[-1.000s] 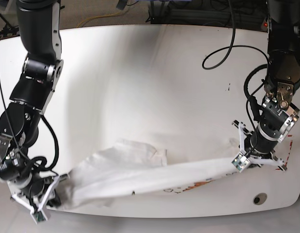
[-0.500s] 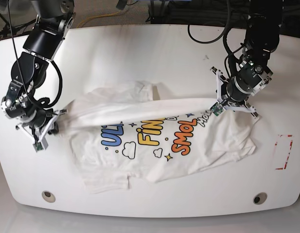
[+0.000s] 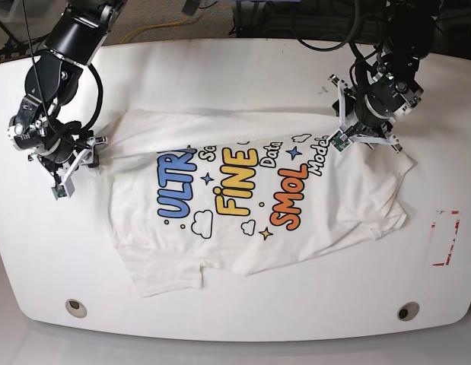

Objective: Fold the T-shirt properly
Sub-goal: 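Lift the shirt with both grippers and swing it flat across the table, then pull the shirt shoulders apart with both grippers to smooth it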

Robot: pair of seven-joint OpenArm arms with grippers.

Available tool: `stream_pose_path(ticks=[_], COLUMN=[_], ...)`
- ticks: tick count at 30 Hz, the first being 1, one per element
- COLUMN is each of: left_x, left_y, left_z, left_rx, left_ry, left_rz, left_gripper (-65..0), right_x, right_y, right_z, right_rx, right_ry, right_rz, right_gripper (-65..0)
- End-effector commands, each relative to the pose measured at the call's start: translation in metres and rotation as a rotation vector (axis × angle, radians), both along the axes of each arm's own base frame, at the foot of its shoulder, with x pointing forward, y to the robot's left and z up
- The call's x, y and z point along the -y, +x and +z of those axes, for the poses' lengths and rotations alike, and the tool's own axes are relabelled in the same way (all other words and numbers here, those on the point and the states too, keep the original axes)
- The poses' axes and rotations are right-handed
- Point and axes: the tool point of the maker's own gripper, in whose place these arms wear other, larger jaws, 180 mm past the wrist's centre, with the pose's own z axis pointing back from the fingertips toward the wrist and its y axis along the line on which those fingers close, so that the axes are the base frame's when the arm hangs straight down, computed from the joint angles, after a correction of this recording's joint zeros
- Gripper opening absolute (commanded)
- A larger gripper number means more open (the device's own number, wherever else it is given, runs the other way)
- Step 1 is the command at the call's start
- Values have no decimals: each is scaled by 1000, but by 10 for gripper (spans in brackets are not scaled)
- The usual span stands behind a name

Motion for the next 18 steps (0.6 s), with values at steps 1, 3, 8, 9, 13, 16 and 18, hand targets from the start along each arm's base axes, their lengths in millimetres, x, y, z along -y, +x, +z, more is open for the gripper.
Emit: stream_pose_path(ticks=[1, 3, 8, 9, 13, 16, 18], left_x=[3, 3, -8, -11, -24, -34, -46], left_y=[5, 9, 18, 19, 20, 17, 14], left_z=[8, 10, 20, 22, 27, 28, 27], left_rx=[32, 46, 90, 97, 107, 103, 93], left_ry=[-14, -42, -116, -124, -105, -95, -84], left_rz=[7, 46, 185, 202, 182, 178, 228], left_gripper=[-282, -164, -118, -118, -118, -119, -119], right_x=[0, -9, -3, 0, 11, 13, 12], right_y=[15, 19, 12, 7, -19, -39, -53], right_z=[20, 26, 44, 44, 45, 39, 32], right_rx=[80, 117, 189, 192, 219, 212, 193], right_ry=[17, 78, 248, 273, 394, 443, 468], right_rz=[4, 19, -35, -52, -117, -142, -152], right_gripper=[-193, -32, 0, 0, -24, -30, -29])
